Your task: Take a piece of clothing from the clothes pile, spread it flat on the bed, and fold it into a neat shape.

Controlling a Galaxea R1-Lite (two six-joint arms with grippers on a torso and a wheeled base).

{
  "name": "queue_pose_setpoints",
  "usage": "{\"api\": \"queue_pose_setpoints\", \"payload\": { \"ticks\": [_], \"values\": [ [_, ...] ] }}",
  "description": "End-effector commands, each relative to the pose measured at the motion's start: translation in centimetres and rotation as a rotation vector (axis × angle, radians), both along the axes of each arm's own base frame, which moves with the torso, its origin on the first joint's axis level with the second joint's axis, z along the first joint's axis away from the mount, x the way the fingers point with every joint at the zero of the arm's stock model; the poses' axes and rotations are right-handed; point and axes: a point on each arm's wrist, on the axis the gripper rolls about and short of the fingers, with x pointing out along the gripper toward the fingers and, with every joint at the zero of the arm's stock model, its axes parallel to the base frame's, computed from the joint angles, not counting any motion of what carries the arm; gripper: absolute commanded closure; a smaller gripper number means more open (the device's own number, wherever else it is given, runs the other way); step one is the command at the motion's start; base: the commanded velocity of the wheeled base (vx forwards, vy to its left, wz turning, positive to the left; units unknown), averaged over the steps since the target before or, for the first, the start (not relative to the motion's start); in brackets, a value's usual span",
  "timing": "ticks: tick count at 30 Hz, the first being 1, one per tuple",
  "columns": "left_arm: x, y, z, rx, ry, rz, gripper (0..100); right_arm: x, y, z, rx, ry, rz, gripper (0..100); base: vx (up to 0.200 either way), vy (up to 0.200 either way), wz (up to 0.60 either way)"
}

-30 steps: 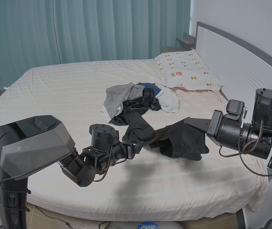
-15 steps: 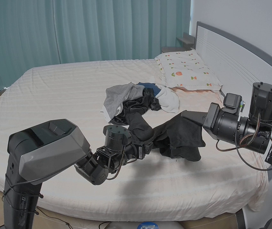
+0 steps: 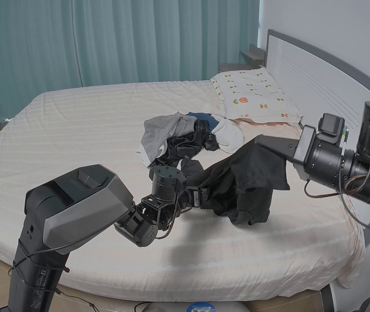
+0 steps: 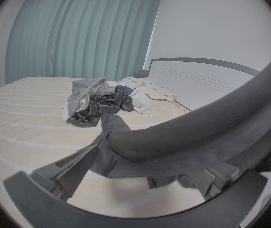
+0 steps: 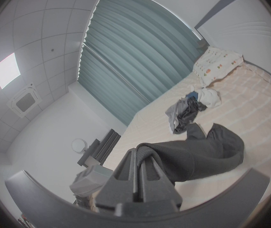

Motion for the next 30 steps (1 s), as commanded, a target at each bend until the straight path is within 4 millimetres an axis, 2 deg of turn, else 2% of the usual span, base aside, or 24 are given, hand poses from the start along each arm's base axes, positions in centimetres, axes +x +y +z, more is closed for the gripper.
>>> {"api": "queue_pose_setpoints", "payload": {
  "ticks": [1,2,3,7,10,22,23,30],
  "values": [
    [0.3,0.3,-0.8,0.019,0.027,0.017,0,-0.9,-2.2,3.3,0.060,-0.101,-0.043,100,0.000,0.000,0.00],
    [0.3,0.3,-0.8,0.019,0.027,0.017,0,-0.9,-2.2,3.3,0.060,-0.101,-0.043,100,0.000,0.000,0.00],
    [0.3,0.4,-1.2,0.029,0.056,0.024,0,-1.1,-3.0,4.4,0.077,-0.133,-0.053,100,0.000,0.000,0.00],
    [0.4,0.7,-1.6,0.029,0.074,0.034,0,-0.9,-4.0,5.0,0.076,-0.142,-0.049,100,0.000,0.000,0.00],
    [0.5,1.0,-2.6,0.033,0.099,0.044,0,0.0,-4.7,4.5,0.064,-0.124,-0.055,100,0.000,0.000,0.00],
    [0.1,1.5,-4.6,0.028,0.167,0.065,0,2.1,-4.0,2.2,0.032,-0.044,-0.068,100,0.000,0.000,0.00],
    [0.1,1.4,-4.6,0.024,0.169,0.064,100,2.4,-4.0,1.9,0.028,-0.034,-0.070,100,0.000,0.000,0.00],
    [0.2,1.5,-4.0,-0.058,0.186,0.096,100,3.4,-3.5,0.3,0.004,0.022,-0.065,100,0.000,0.000,0.00]
  ]
}}
